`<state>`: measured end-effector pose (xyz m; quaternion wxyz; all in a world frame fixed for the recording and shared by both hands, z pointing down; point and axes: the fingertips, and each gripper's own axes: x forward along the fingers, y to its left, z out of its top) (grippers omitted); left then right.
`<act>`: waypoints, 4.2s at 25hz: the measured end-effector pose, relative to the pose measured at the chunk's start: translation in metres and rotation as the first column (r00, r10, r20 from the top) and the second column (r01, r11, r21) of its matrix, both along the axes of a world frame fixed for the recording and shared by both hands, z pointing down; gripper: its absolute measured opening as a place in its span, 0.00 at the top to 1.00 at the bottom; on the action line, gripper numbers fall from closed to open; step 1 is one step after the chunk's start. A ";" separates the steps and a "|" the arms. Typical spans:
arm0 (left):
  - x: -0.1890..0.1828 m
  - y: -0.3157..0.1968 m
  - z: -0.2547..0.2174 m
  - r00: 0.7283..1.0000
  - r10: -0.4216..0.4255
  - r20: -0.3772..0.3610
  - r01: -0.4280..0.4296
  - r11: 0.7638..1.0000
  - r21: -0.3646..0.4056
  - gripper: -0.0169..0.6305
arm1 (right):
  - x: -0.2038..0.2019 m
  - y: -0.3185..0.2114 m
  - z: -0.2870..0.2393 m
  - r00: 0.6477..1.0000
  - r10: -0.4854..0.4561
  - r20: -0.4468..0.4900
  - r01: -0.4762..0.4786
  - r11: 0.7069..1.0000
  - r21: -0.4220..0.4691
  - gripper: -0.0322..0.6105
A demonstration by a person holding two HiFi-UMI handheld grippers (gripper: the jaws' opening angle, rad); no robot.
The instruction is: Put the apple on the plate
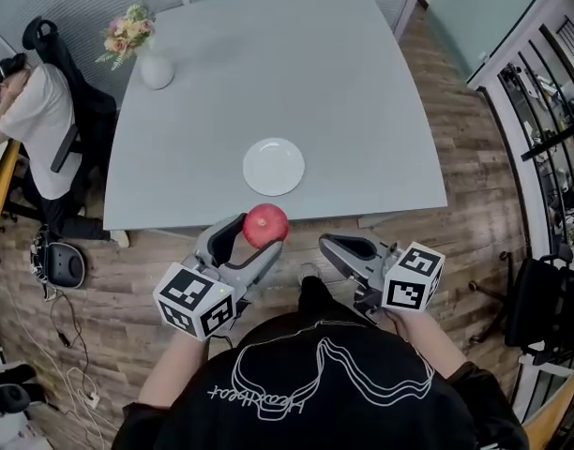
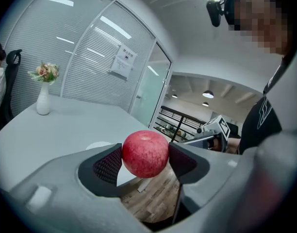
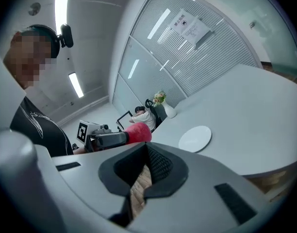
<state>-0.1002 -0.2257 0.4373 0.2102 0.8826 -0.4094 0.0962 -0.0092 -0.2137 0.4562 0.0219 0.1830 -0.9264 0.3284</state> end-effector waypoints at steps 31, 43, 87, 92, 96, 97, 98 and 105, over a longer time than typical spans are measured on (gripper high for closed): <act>-0.004 -0.169 0.114 0.973 -0.081 0.214 0.091 0.995 -0.039 0.50 | 0.027 -0.103 0.068 0.999 0.016 -0.036 -0.022 0.988 -0.156 0.94; -0.004 -0.182 0.146 0.953 -0.068 0.297 0.088 0.995 -0.054 0.50 | 0.029 -0.103 0.082 0.998 0.003 -0.059 -0.013 0.985 -0.173 0.94; -0.009 -0.092 0.023 0.996 -0.071 0.046 0.070 0.997 0.027 0.57 | 0.018 -0.063 -0.033 0.999 0.033 0.043 -0.039 0.989 0.144 0.94; -0.001 -0.036 -0.021 0.998 -0.050 -0.030 0.051 0.997 0.065 0.73 | 0.010 -0.034 -0.057 1.000 0.019 0.023 -0.024 0.972 0.233 0.94; 0.005 0.006 -0.047 0.994 -0.019 -0.104 0.027 0.996 0.083 0.88 | 0.008 -0.007 -0.078 1.000 0.009 0.026 -0.016 0.959 0.281 0.94; 0.006 0.014 -0.052 0.993 -0.012 -0.121 0.022 0.996 0.081 0.90 | 0.007 -0.001 -0.082 1.000 0.005 0.028 -0.013 0.956 0.292 0.94; 0.007 0.021 -0.056 0.991 -0.005 -0.132 0.016 0.997 0.080 0.91 | 0.005 0.004 -0.085 1.000 0.000 0.031 -0.009 0.954 0.300 0.94; 0.022 0.059 -0.075 0.994 0.055 -0.093 -0.042 0.990 0.136 0.95 | -0.006 0.039 -0.099 0.998 -0.025 0.062 0.006 0.955 0.296 0.94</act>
